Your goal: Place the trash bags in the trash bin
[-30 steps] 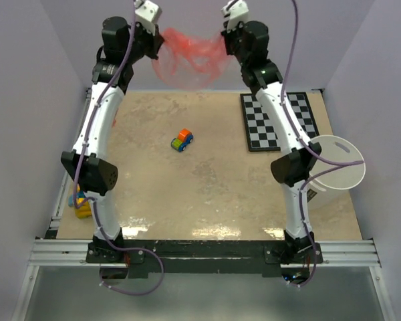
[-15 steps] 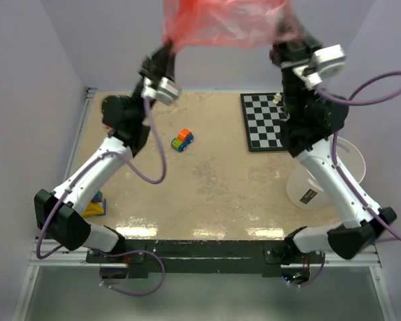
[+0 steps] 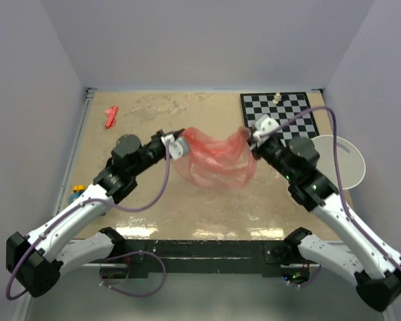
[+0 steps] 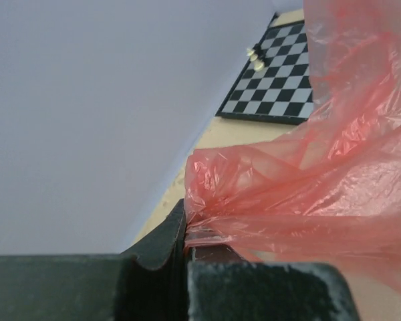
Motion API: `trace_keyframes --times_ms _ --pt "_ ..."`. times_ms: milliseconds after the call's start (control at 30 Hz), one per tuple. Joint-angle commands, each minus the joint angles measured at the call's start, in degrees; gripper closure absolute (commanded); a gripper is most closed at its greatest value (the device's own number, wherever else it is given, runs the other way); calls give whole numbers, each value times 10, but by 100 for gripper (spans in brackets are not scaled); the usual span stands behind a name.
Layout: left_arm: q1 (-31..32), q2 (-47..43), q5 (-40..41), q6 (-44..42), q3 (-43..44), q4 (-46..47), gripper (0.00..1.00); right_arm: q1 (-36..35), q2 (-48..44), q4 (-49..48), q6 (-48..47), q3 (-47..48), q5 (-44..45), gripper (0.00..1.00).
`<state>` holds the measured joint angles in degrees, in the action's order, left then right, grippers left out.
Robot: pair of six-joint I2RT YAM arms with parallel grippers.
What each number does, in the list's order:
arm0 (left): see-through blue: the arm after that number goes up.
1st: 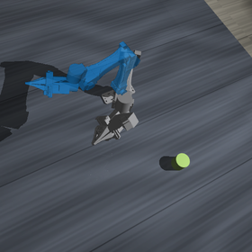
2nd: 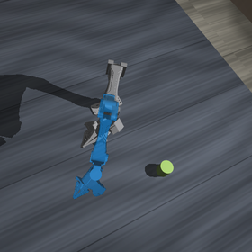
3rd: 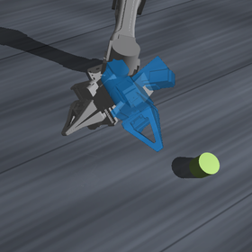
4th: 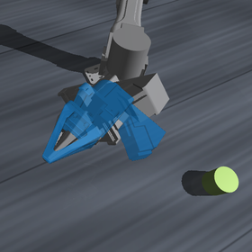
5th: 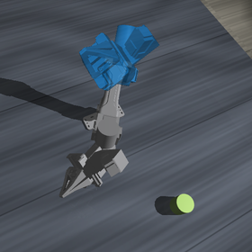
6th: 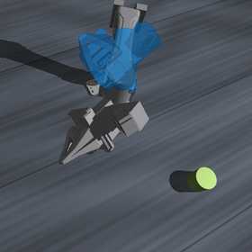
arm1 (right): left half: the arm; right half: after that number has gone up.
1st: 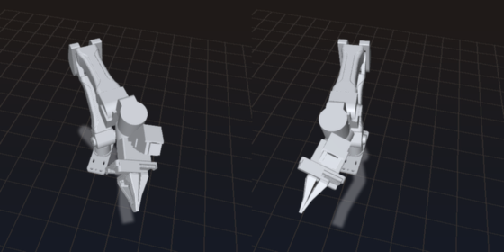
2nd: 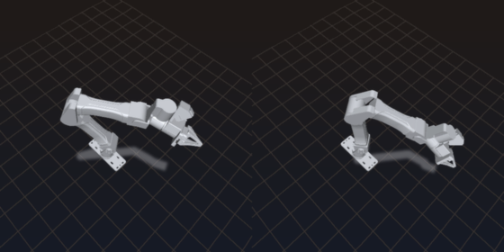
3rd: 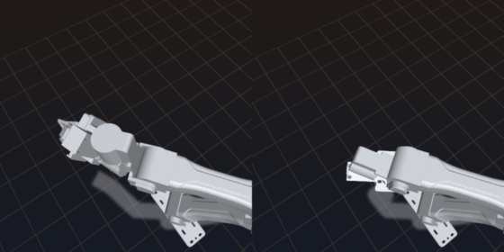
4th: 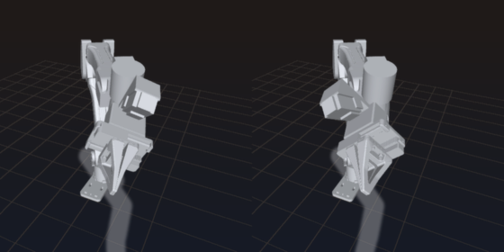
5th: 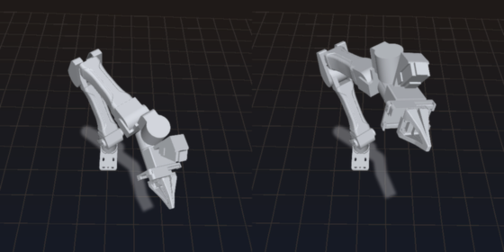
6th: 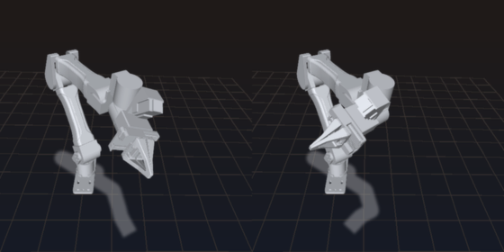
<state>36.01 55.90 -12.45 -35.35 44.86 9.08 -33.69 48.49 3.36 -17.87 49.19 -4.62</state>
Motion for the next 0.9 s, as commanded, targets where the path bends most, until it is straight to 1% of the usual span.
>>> trace_keyframes --times_ms 0,100,167,233,300,333,400,467,500,533,567,600,633,667,700,767,833,867 --pt "-46 103 71 113 100 -122 100 7 181 -22 61 89 100 100" --pt "-105 182 74 158 172 -135 100 49 293 -77 82 163 110 100" --pt "-138 252 79 166 254 -160 100 92 385 -88 100 254 110 100" --pt "-164 340 85 165 390 -206 100 127 487 -66 111 399 118 100" --pt "-189 424 81 177 545 -239 100 146 574 -38 109 586 105 100" --pt "-197 456 81 183 650 -245 100 148 616 -21 100 671 99 100" --pt "-200 502 72 186 791 -239 100 148 684 15 89 874 82 100" --pt "-200 524 38 186 888 -202 100 147 732 15 90 1082 79 100" --pt "-199 519 19 184 903 -159 100 144 730 -9 93 1105 78 100" --pt "-197 505 16 197 894 -101 100 139 703 -60 100 1089 80 100" --pt "-192 480 18 197 861 -12 100 137 653 -121 106 1031 78 100" --pt "-175 461 32 169 837 53 100 130 602 -209 104 936 80 100" --pt "-149 441 50 112 804 125 100 123 547 -301 94 846 82 100" --pt "-120 426 65 61 771 204 100 115 511 -365 82 787 79 100" --pt "-96 418 73 15 740 302 100 103 484 -418 66 739 74 100" --pt "-64 421 76 -45 690 431 100 89 458 -457 53 682 66 100" --pt "-37 430 94 -71 638 481 100 84 439 -465 50 620 48 100" --pt "-19 424 98 -88 605 486 100 81 425 -476 30 564 33 100"
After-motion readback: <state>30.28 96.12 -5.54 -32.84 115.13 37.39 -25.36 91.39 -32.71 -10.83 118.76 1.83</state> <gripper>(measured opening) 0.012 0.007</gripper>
